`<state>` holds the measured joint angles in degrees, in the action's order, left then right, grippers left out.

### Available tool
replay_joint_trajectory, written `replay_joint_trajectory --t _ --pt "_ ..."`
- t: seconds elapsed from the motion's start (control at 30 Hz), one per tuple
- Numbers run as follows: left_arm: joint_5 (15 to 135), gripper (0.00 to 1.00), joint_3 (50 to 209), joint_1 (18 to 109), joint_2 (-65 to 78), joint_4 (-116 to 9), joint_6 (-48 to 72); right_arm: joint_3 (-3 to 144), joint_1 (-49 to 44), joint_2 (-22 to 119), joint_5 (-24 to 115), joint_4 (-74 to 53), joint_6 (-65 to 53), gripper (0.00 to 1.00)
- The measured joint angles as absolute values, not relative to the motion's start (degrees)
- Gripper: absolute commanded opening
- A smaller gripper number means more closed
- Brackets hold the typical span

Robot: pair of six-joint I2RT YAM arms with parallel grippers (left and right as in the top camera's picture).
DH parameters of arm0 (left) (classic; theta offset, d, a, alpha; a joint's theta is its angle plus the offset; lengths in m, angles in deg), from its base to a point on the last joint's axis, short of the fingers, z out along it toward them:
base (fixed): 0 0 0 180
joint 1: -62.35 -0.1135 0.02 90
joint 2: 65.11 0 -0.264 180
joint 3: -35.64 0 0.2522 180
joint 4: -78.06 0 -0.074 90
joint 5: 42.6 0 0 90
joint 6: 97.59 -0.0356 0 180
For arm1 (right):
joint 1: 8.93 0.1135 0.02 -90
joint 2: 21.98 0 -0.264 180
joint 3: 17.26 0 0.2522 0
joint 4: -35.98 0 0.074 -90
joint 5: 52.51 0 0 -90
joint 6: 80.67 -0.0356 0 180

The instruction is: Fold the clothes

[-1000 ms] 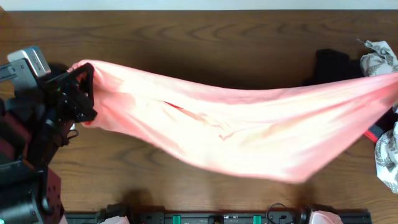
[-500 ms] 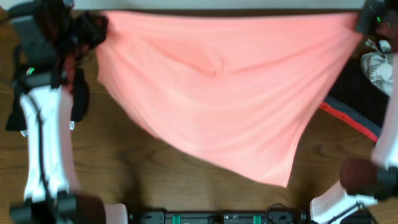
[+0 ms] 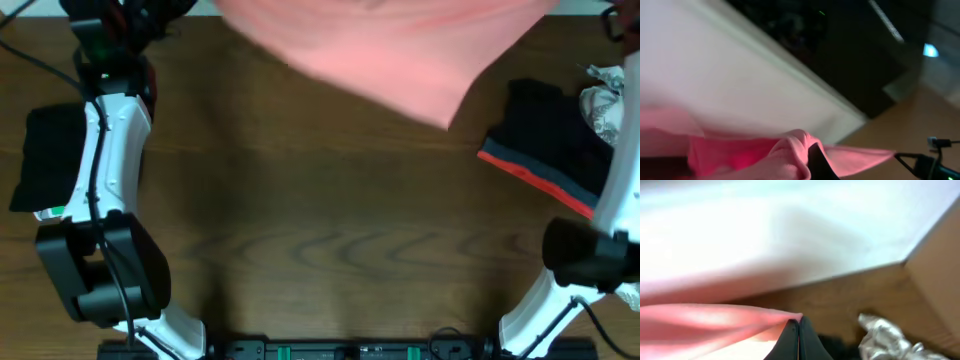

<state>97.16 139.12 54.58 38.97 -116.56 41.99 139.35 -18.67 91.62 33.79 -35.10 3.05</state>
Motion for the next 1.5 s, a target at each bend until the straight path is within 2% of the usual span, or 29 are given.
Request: replay_joint_trajectory --t 0.13,0.23,0.37,0.5,0.57,0.77,1.1,1.5 --pt "101.8 0.06 140.7 54.6 36.0 -110.6 44.0 143.7 -19.6 87.1 33.8 -42.3 3.0 0.01" --pt "105.9 0.06 141.7 54.5 34.3 -95.3 41.2 144.1 -20.0 85.5 33.6 -51.3 3.0 0.01" --pt "106.3 0.06 141.6 54.6 34.4 -68.4 29.4 140.2 -20.1 86.3 33.6 -60.6 3.0 0.01" --pt "98.3 0.06 140.9 54.6 35.3 -49.6 16.7 131.7 -20.1 88.0 33.6 -67.0 3.0 0.01" --pt "93.8 0.06 140.7 54.6 35.4 -44.0 11.2 127.0 -20.1 88.3 33.6 -68.6 3.0 0.01" --pt "86.7 0.06 140.7 54.6 35.4 -35.4 2.9 114.3 -20.1 88.3 33.6 -69.8 3.0 0.01" --pt "75.7 0.06 140.7 54.6 35.4 -22.7 -0.6 101.7 -20.1 88.3 33.6 -70.7 3.0 0.01" --pt "68.9 0.06 137.1 54.6 35.4 -19.5 -1.5 93.6 -20.1 88.3 33.6 -68.0 3.0 0.01"
